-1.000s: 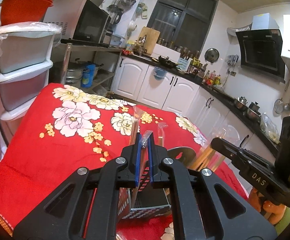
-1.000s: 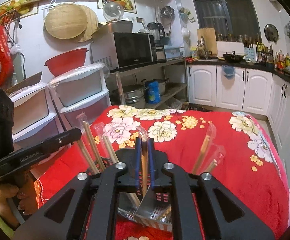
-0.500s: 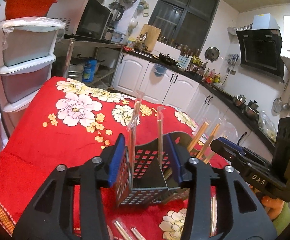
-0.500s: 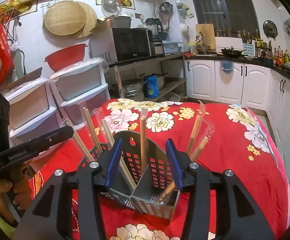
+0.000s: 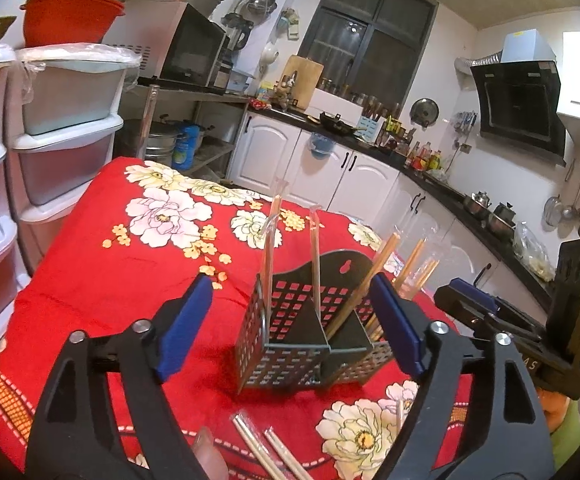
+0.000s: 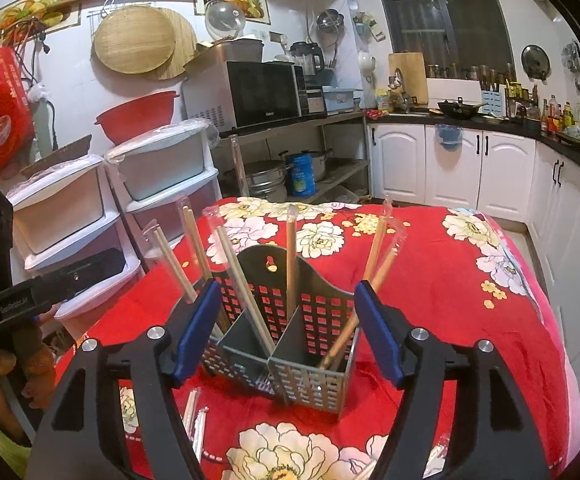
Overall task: Organize utensils
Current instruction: 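Move both open tools back down to the remaining chopstick packs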
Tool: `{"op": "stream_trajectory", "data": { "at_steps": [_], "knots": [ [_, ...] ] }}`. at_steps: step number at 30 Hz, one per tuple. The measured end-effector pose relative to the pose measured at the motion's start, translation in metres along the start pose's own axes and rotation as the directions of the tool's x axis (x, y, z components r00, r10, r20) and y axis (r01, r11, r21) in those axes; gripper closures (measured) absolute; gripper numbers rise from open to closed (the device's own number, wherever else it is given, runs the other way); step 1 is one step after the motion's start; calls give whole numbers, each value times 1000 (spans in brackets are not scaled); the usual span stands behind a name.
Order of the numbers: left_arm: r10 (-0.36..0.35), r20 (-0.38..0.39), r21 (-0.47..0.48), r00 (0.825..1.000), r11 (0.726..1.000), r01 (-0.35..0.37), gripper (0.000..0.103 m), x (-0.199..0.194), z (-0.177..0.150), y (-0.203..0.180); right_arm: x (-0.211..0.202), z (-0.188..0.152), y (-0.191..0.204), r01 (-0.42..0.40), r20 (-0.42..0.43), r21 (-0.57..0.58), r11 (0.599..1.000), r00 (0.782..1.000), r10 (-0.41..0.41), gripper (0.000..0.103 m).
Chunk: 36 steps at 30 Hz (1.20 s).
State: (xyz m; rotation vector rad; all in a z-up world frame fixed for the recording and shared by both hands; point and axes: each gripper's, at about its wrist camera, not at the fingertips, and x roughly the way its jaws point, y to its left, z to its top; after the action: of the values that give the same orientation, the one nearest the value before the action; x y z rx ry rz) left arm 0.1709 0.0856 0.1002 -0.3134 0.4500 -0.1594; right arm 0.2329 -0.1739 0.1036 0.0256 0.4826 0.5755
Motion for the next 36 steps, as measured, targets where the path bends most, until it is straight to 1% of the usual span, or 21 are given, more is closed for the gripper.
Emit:
{"op": "stream_trajectory", "data": {
  "at_steps": [4, 10, 17, 28, 36],
  "knots": [
    [0, -5, 1, 1000, 1000, 0, 22, -8, -7, 0, -7, -6, 1, 1, -1, 3, 1000, 1000, -1, 34],
    [7, -12, 5, 1000, 1000, -7, 18, -17, -19, 0, -18, -16, 4, 10, -12, -2, 1000, 1000, -10, 33],
    [10, -37, 0, 999, 1000, -10, 16, -23, -34, 2, -31, -31, 6, 25, -30, 0, 1000, 999, -25, 32],
    [14, -102, -18, 995, 1000, -16, 16, -23, -61, 7, -52, -55, 3, 49, -57, -1, 999, 997, -49, 31],
    [16, -162, -31, 987, 999, -21, 16, -18, -87, 12, -54, -79, -3, 64, -109, 6, 998, 992, -63, 31]
  ]
}}
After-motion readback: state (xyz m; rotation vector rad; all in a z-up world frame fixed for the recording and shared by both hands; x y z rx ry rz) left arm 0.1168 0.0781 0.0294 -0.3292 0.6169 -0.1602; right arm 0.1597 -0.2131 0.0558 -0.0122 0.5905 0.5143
